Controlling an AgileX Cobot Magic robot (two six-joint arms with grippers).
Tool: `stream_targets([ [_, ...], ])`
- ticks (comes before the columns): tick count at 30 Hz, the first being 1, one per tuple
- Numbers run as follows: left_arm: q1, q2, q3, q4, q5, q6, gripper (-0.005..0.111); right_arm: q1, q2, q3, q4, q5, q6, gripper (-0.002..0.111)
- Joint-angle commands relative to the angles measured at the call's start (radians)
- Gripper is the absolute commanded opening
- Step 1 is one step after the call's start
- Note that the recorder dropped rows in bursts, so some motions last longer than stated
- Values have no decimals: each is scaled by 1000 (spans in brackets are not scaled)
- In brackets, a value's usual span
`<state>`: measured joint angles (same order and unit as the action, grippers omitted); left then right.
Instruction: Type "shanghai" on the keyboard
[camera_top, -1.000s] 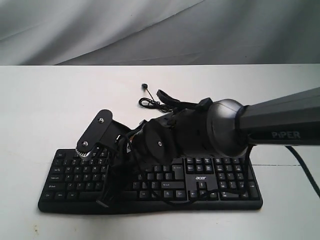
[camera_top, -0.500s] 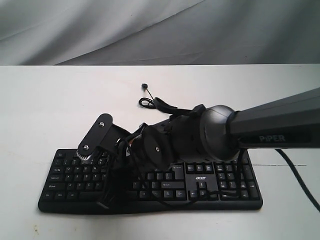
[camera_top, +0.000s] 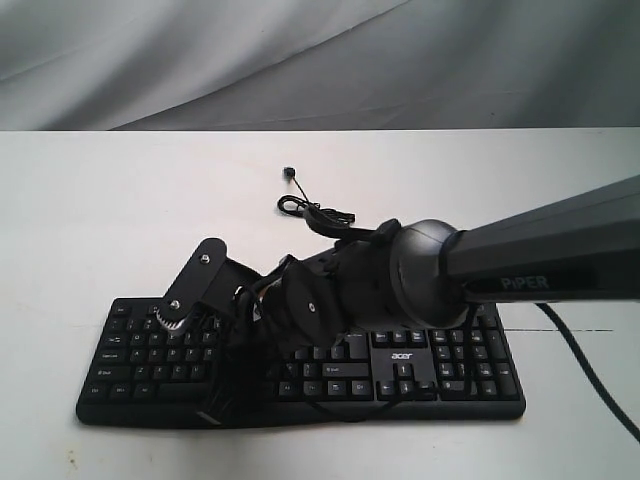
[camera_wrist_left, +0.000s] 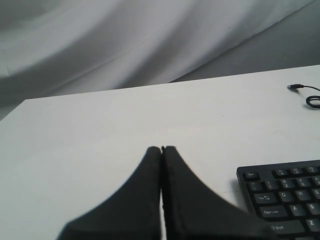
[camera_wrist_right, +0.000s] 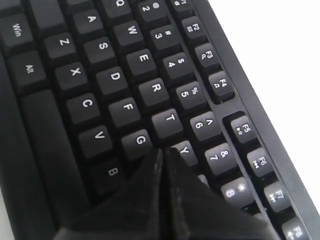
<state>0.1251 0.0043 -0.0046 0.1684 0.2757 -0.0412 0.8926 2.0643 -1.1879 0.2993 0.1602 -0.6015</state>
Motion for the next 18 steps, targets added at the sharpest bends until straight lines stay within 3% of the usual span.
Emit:
stream_targets([
  [1, -7, -4, 5, -2, -10, -4, 0, -7, 0, -1, -6, -7, -4, 0],
  [18, -7, -4, 5, -2, -10, -4, 0, -7, -72, -1, -37, 2, -4, 0],
])
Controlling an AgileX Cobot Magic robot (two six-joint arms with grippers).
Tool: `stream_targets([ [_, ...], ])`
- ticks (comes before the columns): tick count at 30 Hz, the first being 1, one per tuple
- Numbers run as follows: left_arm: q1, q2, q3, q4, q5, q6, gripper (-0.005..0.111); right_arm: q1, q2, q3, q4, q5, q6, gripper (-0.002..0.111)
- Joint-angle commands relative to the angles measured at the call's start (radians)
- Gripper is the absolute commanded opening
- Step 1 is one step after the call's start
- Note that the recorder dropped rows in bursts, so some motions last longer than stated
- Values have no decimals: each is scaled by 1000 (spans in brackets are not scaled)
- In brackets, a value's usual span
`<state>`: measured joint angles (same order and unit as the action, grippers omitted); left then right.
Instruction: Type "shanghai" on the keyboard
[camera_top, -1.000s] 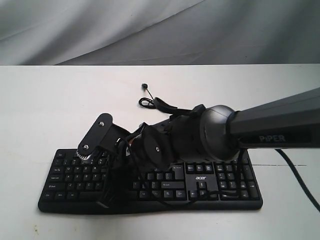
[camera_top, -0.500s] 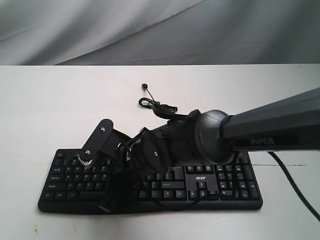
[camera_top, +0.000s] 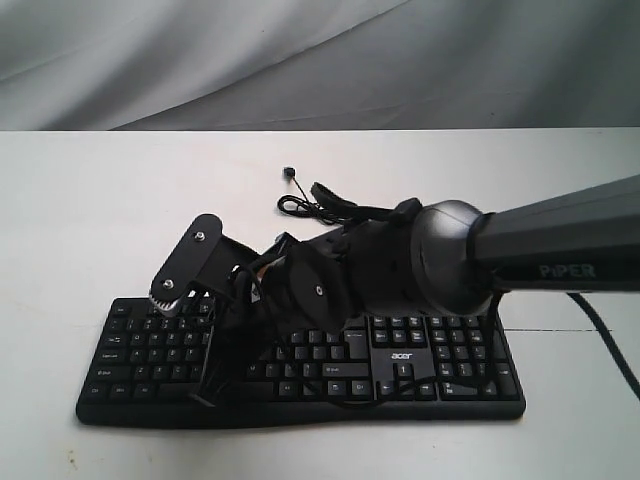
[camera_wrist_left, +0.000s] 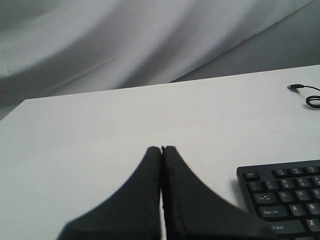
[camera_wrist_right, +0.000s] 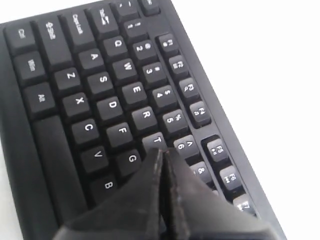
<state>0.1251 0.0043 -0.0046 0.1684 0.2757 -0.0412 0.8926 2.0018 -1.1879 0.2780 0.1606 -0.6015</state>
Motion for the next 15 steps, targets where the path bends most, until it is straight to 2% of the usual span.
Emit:
stream_targets([
  [1, -7, -4, 5, -2, -10, -4, 0, -7, -10, -1, -16, 2, -4, 0],
  [8, -7, -4, 5, -2, -10, -4, 0, -4, -3, -17, -20, -17, -4, 0],
  [15, -7, -4, 5, -2, -10, -4, 0, 29, 93, -227, -43, 83, 0, 0],
])
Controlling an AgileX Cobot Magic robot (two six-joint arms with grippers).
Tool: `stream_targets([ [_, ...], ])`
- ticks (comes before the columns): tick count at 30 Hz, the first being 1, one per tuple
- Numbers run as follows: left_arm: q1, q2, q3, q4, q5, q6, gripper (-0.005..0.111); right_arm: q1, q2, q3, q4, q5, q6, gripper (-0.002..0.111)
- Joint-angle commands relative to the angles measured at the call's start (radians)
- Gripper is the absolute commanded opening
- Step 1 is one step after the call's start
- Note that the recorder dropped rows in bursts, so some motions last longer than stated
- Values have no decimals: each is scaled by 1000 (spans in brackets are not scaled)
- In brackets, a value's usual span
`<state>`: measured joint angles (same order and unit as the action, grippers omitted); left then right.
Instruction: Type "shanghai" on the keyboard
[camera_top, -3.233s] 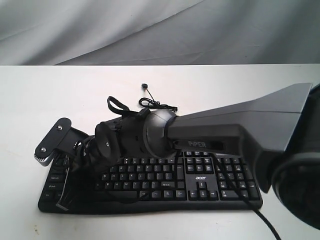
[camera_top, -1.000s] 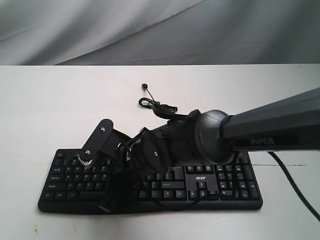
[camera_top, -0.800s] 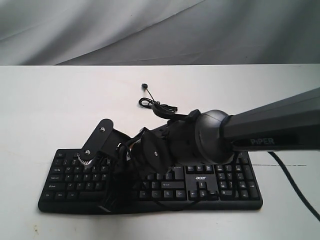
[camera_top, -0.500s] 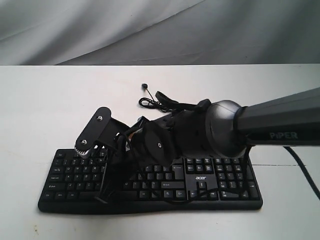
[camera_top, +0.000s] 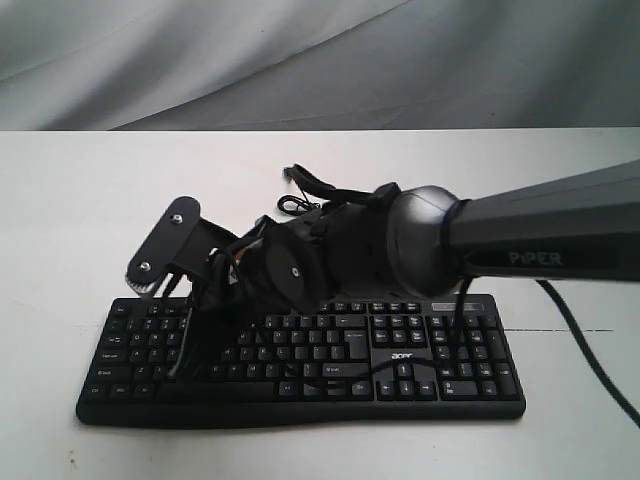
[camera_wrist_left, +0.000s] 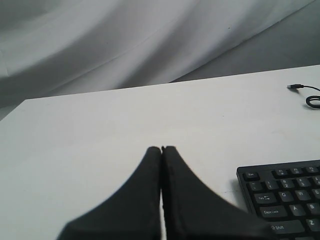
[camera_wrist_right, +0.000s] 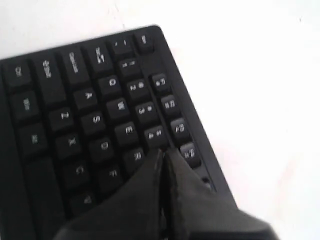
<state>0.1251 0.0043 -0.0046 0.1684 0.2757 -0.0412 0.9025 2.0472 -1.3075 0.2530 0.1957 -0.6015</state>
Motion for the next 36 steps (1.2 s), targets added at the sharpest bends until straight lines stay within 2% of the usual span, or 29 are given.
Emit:
stream_targets([
  [1, -7, -4, 5, -2, -10, -4, 0, 28, 64, -138, -18, 58, 0, 0],
  [7, -7, -4, 5, -2, -10, -4, 0, 65, 124, -228, -18, 78, 4, 0],
  [16, -7, -4, 5, -2, -10, -4, 0, 100, 193, -230, 0, 7, 4, 0],
  [36, -7, -4, 5, -2, -10, -4, 0, 106, 229, -230, 20, 19, 4, 0],
])
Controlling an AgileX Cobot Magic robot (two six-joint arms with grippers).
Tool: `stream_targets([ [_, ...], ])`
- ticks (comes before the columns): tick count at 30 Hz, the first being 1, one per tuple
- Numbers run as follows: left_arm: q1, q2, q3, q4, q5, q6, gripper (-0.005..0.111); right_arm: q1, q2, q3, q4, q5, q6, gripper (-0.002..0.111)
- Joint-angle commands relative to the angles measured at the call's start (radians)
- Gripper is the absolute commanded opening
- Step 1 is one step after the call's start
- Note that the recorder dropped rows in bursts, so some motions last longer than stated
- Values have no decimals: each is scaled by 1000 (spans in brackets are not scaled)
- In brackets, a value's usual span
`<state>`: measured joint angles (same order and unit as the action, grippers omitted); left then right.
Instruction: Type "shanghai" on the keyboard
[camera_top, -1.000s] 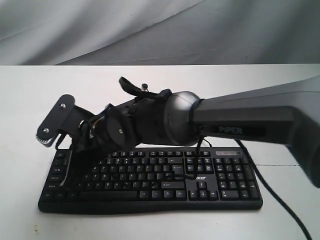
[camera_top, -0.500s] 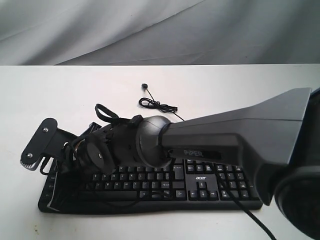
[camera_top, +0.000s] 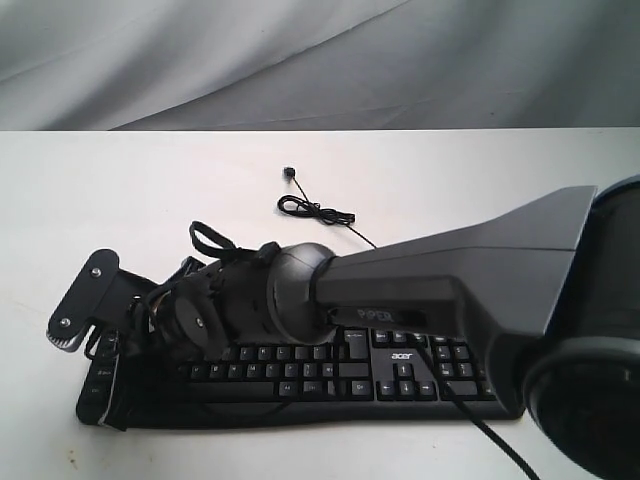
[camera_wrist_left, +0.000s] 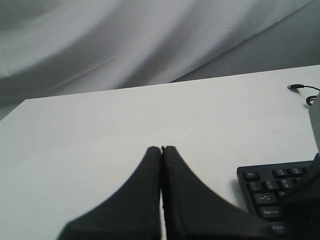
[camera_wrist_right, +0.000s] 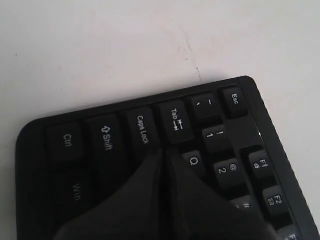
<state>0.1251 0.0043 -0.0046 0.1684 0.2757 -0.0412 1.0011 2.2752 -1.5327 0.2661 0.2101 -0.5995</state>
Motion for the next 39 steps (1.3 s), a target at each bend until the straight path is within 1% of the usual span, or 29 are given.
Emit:
stream_targets([
  [1, -7, -4, 5, -2, -10, -4, 0, 7, 1, -5, 7, 5, 2, 0],
  [7, -7, -4, 5, -2, -10, -4, 0, 7, -17, -5, 5, 5, 2, 0],
  [14, -7, -4, 5, -2, -10, -4, 0, -13, -98, 19, -20, 24, 2, 0],
  [17, -7, -4, 5, -2, -10, -4, 0, -26, -157, 82, -22, 24, 2, 0],
  [24, -7, -4, 5, -2, -10, -4, 0, -61, -317, 291, -31, 0, 7, 0],
  [29, -7, -4, 5, -2, -10, -4, 0, -74, -382, 406, -20, -23, 6, 0],
  [34, -7, -4, 5, -2, -10, -4, 0, -74, -383, 465, 7, -54, 6, 0],
  [39, -7, -4, 5, -2, -10, -4, 0, -74, -383, 472, 7, -90, 6, 0],
])
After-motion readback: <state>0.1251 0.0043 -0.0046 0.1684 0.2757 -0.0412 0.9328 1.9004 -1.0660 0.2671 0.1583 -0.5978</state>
